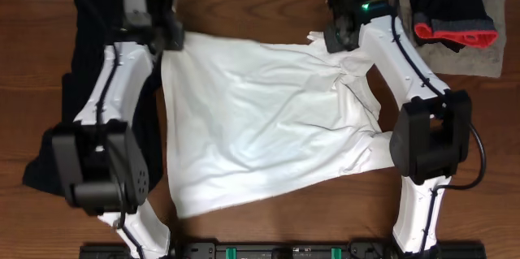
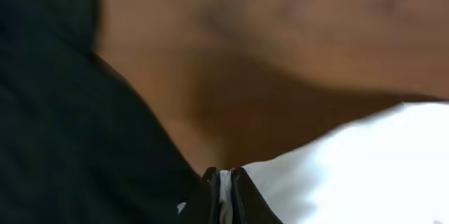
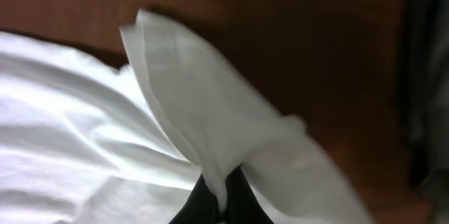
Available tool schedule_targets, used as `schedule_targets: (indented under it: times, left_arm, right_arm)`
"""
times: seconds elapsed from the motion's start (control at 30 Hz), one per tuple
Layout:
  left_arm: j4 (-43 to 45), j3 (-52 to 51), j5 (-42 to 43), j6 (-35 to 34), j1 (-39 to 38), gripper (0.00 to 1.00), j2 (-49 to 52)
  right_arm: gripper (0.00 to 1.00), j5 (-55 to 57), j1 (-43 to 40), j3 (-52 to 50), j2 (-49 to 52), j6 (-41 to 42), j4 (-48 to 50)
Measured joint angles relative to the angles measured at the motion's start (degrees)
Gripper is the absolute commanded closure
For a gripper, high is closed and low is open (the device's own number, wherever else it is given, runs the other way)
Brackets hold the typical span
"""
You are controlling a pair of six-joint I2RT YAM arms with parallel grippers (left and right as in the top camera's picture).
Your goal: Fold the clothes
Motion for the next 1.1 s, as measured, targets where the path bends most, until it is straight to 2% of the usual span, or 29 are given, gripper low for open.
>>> schedule_targets:
  times: [0.37,0.63,0.8,1.1]
  left_arm:
    - [10.08,1.77,0.00,-1.70,2.47,0.92,-1.11]
    - [12.37,1.77,0.04,-1.75,4.90,0.92,-1.11]
    - [12.35,1.77,0.02,-2.12,6.80,0.92,-1.11]
    - [7.74,1.77,0.17,-2.54,7.43,0.92,-1.11]
  right_arm:
    - [0.99,-4.20,-6.43,3.48,-0.63,-2.58,13.44]
    - [0.99,-10.58,-10.78,3.48,-0.63,-5.03,20.39]
    - [0.99,-16.33,-13.07,3.48,-0.63,-5.92,19.91]
    - [0.99,-26.40,-17.57,3.48,-2.12,-6.34,10.14]
